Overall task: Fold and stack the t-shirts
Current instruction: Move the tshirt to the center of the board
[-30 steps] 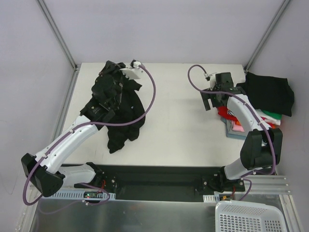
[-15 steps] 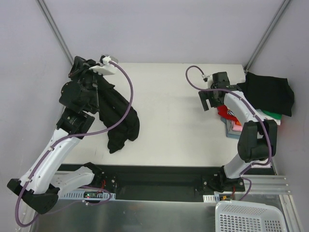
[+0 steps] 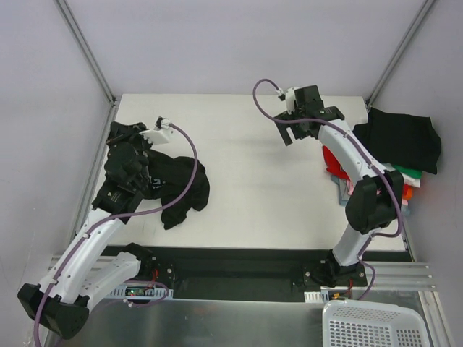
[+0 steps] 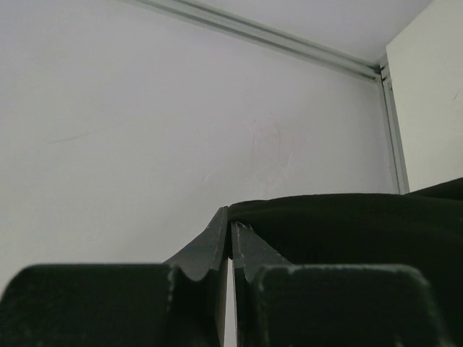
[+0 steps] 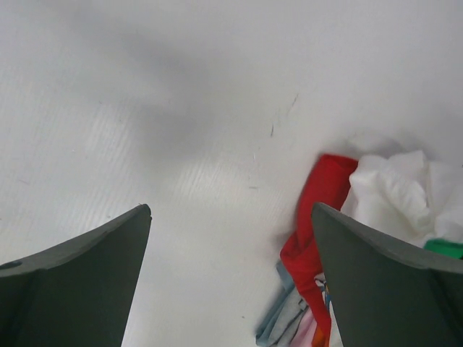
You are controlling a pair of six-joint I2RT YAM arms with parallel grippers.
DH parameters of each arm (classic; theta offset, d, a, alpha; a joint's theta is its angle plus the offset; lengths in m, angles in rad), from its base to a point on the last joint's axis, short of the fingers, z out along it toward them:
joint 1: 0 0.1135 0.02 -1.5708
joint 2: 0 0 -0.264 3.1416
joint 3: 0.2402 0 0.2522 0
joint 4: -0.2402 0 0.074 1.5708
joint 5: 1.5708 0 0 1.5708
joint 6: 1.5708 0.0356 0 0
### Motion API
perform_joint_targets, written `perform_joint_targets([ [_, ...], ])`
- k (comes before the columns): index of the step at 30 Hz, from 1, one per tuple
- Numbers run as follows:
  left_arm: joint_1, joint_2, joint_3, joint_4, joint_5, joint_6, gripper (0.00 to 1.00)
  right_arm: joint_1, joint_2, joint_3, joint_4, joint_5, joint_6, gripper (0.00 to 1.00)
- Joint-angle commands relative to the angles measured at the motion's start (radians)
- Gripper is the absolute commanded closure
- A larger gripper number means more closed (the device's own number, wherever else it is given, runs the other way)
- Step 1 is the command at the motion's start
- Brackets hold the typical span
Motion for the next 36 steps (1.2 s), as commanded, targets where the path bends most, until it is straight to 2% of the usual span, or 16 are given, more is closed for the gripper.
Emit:
perform_joint_targets([
  [1, 0.036, -0.07, -0.002, 0.006, -0.015, 0.002, 1.0, 0.07, 0.051, 0.15, -0.06, 0.027, -0.045, 0.03],
  [10, 0.137, -0.195, -0.065, -0.033, 0.012, 0.027, 1.0, 0.205, 0.16, 0.262, -0.069, 0.1, -0.093, 0.03],
  [18, 0.171, -0.402, -0.113, -0.134, 0.069, -0.119, 1.0, 0.24, 0.197, 0.242, -0.028, 0.134, -0.107, 0.03],
  [21, 0.171, -0.409, -0.127, -0.25, 0.089, -0.205, 1.0, 0.251, 0.201, 0.241, -0.022, 0.148, -0.11, 0.03],
  [23, 0.171, -0.391, -0.159, -0.27, 0.098, -0.234, 1.0, 0.254, 0.203, 0.234, -0.018, 0.158, -0.108, 0.03],
  [26, 0.172, -0.287, -0.159, -0.298, 0.145, -0.288, 1.0, 0.255, 0.192, 0.213, -0.015, 0.171, -0.104, 0.02],
  [28, 0.171, -0.216, -0.095, -0.298, 0.198, -0.341, 1.0, 0.254, 0.177, 0.182, -0.012, 0.183, -0.108, 0.02],
  [29, 0.172, -0.123, -0.055, -0.298, 0.211, -0.364, 1.0, 0.254, 0.171, 0.169, -0.012, 0.197, -0.108, 0.02],
  [31, 0.169, -0.018, 0.115, -0.303, 0.248, -0.453, 1.0, 0.251, 0.14, 0.101, 0.001, 0.215, -0.108, 0.03],
  [32, 0.168, 0.081, 0.183, -0.309, 0.262, -0.481, 1.0, 0.249, 0.125, 0.061, 0.011, 0.23, -0.105, 0.03],
  [33, 0.162, 0.131, 0.318, -0.316, 0.27, -0.504, 1.0, 0.245, 0.11, 0.029, 0.021, 0.237, -0.101, 0.03],
  [35, 0.131, 0.261, 0.456, -0.35, 0.288, -0.564, 1.0, 0.22, 0.051, -0.085, 0.061, 0.246, -0.079, 0.02],
  [36, 0.114, 0.298, 0.576, -0.358, 0.293, -0.593, 1.0, 0.21, 0.03, -0.115, 0.075, 0.243, -0.072, 0.03],
])
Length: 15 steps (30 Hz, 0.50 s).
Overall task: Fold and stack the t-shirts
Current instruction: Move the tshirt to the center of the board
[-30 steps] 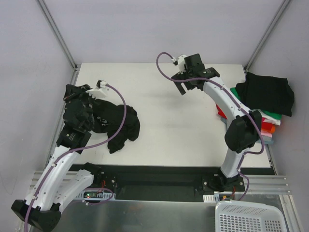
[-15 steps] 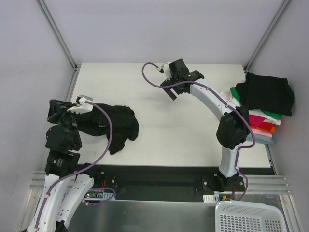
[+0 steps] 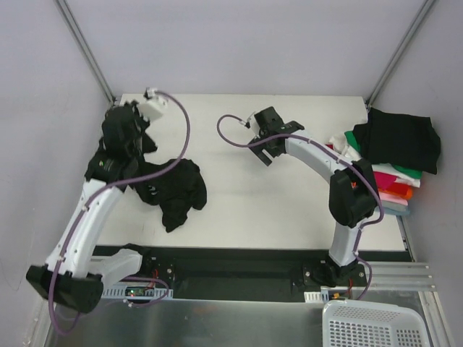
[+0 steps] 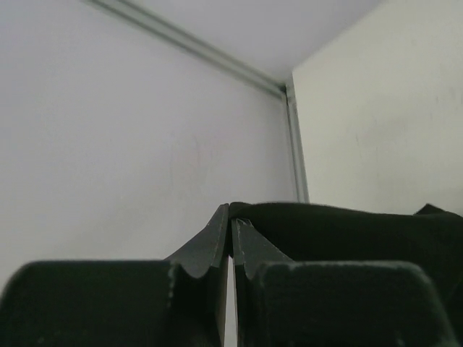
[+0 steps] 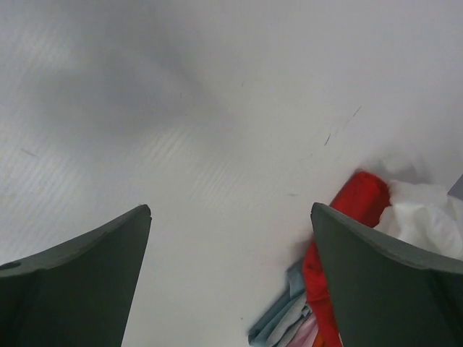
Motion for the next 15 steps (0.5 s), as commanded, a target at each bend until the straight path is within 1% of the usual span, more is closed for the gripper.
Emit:
perform_joint_targets([
  [1, -0.064, 0.159, 0.384, 0.02, 0.067, -0.174, 1.0, -0.059, -0.159, -0.158, 0.05, 0.051, 0.035, 0.02],
  [2, -0.084, 0.224, 0.436, -0.003, 0.077, -0.178, 1.0, -0.073, -0.176, -0.204, 0.048, 0.049, 0.044, 0.02],
  [3, -0.145, 0.254, 0.52, -0.006, 0.077, -0.174, 1.0, -0.088, -0.187, -0.23, 0.05, 0.051, 0.05, 0.02],
  [5, -0.202, 0.318, 0.579, -0.015, 0.113, -0.166, 1.0, -0.142, -0.224, -0.266, 0.048, 0.048, 0.061, 0.02],
  [6, -0.255, 0.332, 0.616, -0.021, 0.139, -0.165, 1.0, -0.159, -0.234, -0.296, 0.042, 0.046, 0.063, 0.02],
  [7, -0.283, 0.341, 0.627, -0.021, 0.159, -0.163, 1.0, -0.195, -0.244, -0.307, 0.041, 0.045, 0.063, 0.02],
  [9, -0.332, 0.372, 0.659, -0.021, 0.199, -0.171, 1.0, -0.229, -0.27, -0.338, 0.038, 0.044, 0.063, 0.02],
  [10, -0.386, 0.381, 0.673, -0.021, 0.207, -0.172, 1.0, -0.261, -0.277, -0.347, 0.036, 0.037, 0.064, 0.02],
  [12, -0.443, 0.409, 0.718, -0.021, 0.233, -0.155, 1.0, -0.291, -0.29, -0.36, 0.03, 0.028, 0.064, 0.02],
  [13, -0.493, 0.417, 0.743, -0.023, 0.241, -0.151, 1.0, -0.314, -0.29, -0.373, 0.025, 0.026, 0.064, 0.02],
  [15, -0.527, 0.453, 0.862, -0.023, 0.253, -0.17, 1.0, -0.34, -0.296, -0.384, 0.022, 0.022, 0.067, 0.02],
])
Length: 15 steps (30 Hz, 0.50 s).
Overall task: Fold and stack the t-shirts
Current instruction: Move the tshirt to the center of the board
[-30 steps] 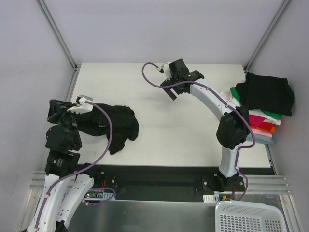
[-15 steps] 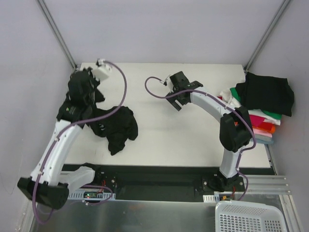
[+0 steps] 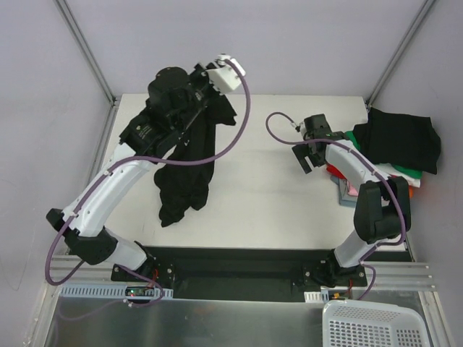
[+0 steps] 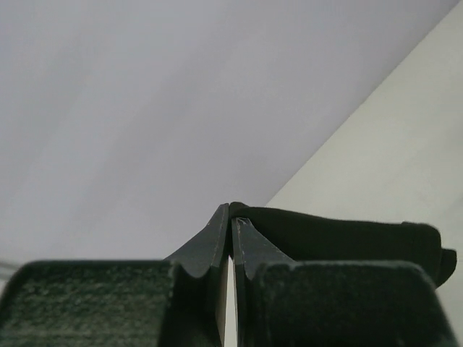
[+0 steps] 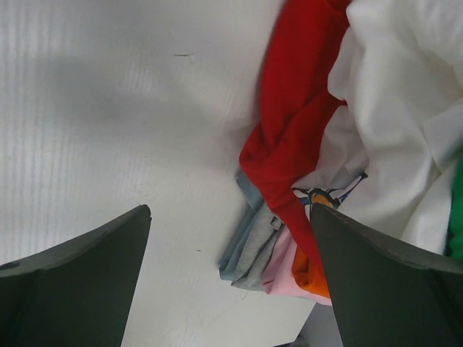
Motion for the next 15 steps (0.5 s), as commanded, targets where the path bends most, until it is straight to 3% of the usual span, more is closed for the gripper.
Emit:
perform_joint_targets([
  [1, -0.091, 0.065, 0.229, 0.026, 0.075, -0.039, 1.0, -0.045, -0.049, -0.04, -0.003, -0.004, 0.024, 0.02],
  [8, -0.094, 0.2, 0.625, 0.044, 0.089, -0.058, 1.0, -0.062, -0.088, -0.103, 0.008, 0.002, 0.042, 0.02],
  [15, -0.087, 0.223, 0.648, 0.291, 0.085, -0.01, 1.0, -0.08, -0.106, -0.146, 0.04, -0.001, 0.039, 0.02],
])
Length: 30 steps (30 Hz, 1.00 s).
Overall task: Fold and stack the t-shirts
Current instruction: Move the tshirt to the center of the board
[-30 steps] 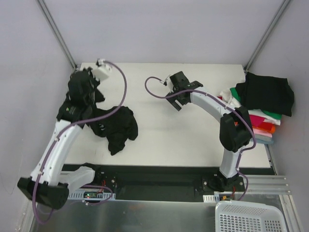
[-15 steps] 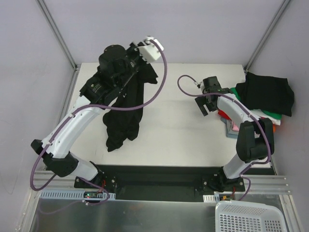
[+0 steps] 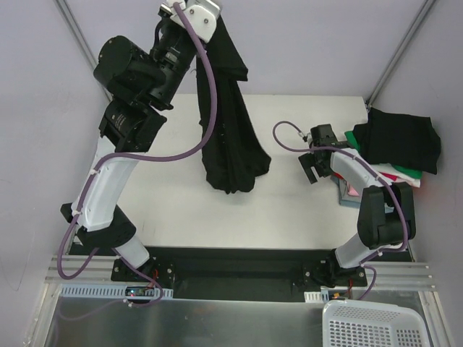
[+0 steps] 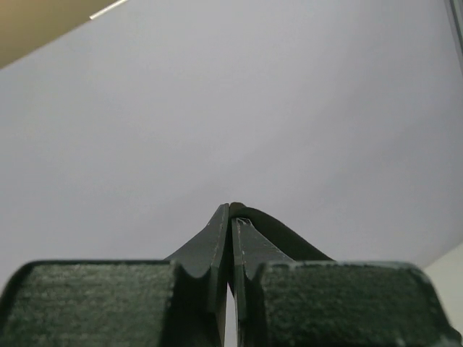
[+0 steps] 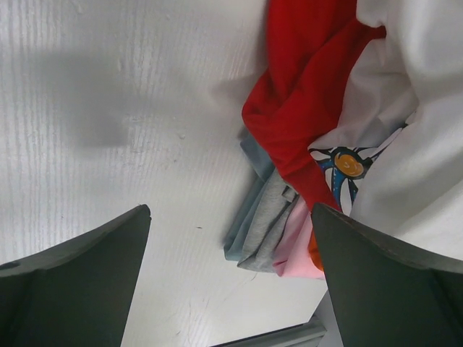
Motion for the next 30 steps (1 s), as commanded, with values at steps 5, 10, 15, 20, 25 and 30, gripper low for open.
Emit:
perform_joint_targets([
  [5, 0.01, 0.028, 0.016, 0.267, 0.024, 0.027, 1.0, -0.024, -0.039, -0.003, 0.027, -0.014, 0.024, 0.02],
  [10, 0.022, -0.077, -0.265, 0.319, -0.057, 0.101, 1.0, -0.024, -0.039, -0.02, 0.033, -0.034, 0.027, 0.02],
  [15, 0.053, -0.238, -0.727, 0.467, -0.161, 0.225, 1.0, -0.026, -0.034, -0.014, 0.036, -0.051, 0.024, 0.02],
  [20, 0.071, -0.354, -1.037, 0.548, -0.245, 0.327, 1.0, -0.026, -0.034, 0.0, 0.026, -0.056, 0.021, 0.02],
  [25, 0.073, -0.45, -1.194, 0.526, -0.324, 0.397, 1.0, -0.027, -0.034, 0.004, 0.026, -0.064, 0.019, 0.02],
  [30, 0.072, -0.522, -1.304, 0.502, -0.407, 0.475, 1.0, -0.026, -0.028, 0.018, 0.021, -0.071, 0.025, 0.02],
])
